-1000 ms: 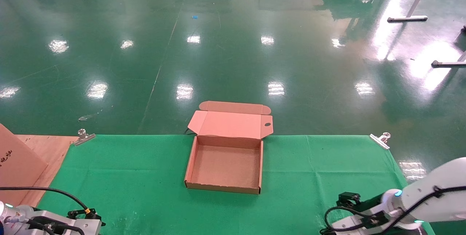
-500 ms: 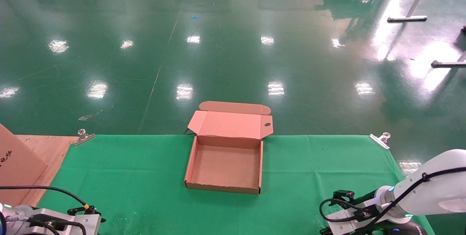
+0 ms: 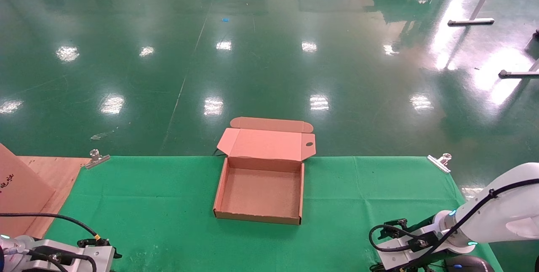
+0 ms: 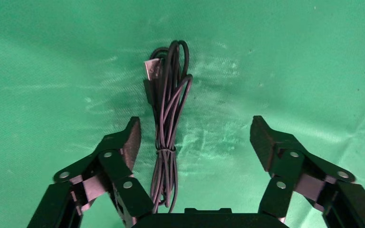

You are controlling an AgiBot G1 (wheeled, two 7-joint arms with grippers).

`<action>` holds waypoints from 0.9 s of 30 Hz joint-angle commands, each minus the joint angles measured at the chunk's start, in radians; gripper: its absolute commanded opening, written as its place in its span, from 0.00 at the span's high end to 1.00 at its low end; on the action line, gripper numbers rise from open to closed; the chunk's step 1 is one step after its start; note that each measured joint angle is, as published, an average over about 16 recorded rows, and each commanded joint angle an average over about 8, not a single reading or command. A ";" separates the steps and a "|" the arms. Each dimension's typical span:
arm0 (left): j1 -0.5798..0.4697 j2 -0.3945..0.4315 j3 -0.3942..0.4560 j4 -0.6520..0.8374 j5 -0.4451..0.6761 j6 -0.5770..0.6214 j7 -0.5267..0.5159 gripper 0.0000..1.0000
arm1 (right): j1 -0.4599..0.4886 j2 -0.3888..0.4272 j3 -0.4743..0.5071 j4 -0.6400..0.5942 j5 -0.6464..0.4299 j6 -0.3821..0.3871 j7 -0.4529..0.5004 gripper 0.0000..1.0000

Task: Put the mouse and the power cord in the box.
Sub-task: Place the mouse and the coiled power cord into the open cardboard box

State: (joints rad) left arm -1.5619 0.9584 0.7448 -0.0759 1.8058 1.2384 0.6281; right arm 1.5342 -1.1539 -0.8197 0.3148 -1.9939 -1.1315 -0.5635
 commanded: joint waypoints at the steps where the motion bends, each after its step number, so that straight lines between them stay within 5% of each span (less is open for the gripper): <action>1: -0.003 0.002 0.000 0.011 0.000 -0.002 0.007 1.00 | 0.005 -0.003 0.001 -0.011 0.003 -0.004 -0.009 1.00; 27: 0.005 0.022 0.006 0.066 0.010 -0.012 0.042 1.00 | 0.017 -0.009 0.014 -0.091 0.029 -0.020 -0.071 1.00</action>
State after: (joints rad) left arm -1.5641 0.9780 0.7505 -0.0123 1.8144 1.2305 0.6701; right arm 1.5543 -1.1623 -0.8051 0.2252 -1.9648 -1.1532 -0.6341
